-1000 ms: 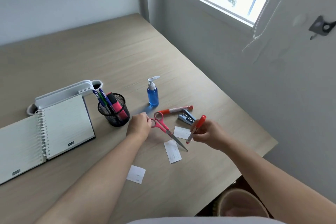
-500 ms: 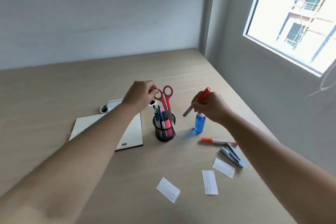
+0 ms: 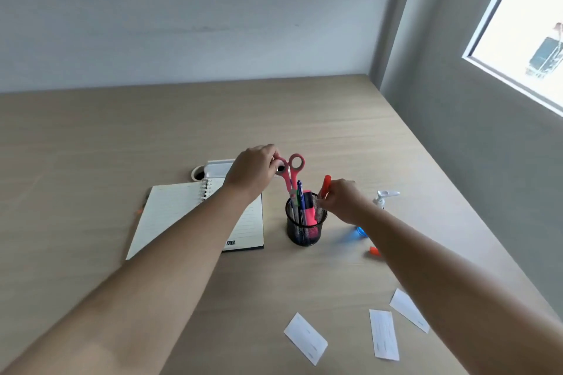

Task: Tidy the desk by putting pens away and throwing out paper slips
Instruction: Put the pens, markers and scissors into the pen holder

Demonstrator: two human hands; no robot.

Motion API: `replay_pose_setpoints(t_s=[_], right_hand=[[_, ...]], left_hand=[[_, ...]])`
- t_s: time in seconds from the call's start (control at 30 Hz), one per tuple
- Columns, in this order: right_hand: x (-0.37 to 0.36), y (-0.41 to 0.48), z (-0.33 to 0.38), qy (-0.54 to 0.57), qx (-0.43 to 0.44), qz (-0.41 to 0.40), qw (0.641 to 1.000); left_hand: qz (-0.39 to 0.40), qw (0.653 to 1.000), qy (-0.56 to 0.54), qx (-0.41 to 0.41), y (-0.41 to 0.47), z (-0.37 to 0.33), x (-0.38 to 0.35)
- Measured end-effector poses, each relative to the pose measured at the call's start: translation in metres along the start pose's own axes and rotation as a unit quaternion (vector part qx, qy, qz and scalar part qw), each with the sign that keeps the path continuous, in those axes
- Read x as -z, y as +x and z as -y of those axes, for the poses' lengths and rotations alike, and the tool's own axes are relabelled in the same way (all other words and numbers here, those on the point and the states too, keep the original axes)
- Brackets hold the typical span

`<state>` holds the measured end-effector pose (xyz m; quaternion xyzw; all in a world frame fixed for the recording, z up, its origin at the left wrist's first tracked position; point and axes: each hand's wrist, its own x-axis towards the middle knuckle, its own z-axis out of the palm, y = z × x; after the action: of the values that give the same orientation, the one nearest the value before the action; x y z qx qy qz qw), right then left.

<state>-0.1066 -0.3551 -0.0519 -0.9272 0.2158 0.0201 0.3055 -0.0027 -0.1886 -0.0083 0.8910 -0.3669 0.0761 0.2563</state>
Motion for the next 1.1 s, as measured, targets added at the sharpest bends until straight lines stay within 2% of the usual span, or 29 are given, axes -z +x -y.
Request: replay_pose_setpoints(t_s=[0.27,0.47,0.67,0.83,0.97,1.1], right_hand=[[-0.016,0.003,-0.012,0.002,-0.001,0.033,0.999],[-0.015,0.001,-0.018,0.035,0.0,-0.004,0.999],[0.005,-0.019,-0.019,0.027,0.028,-0.075,0.996],[0.036,-0.059,-0.041,0.045,0.063,-0.127,0.989],[0.058,-0.097,-0.094,0.035,0.003,-0.19,0.981],[0.055,-0.127,-0.154,0.024,-0.095,-0.152,0.984]], left_hand=[[0.064,0.998,-0.015,0.023,-0.014,0.01,-0.038],[0.067,0.996,-0.008,0.06,-0.013,0.009,-0.036],[0.026,0.999,0.04,0.01,-0.005,-0.019,-0.019],[0.008,0.997,0.001,-0.079,-0.001,-0.085,-0.025],[0.069,0.988,-0.028,-0.135,-0.016,-0.142,-0.064],[0.186,0.973,-0.006,-0.14,-0.039,-0.171,-0.121]])
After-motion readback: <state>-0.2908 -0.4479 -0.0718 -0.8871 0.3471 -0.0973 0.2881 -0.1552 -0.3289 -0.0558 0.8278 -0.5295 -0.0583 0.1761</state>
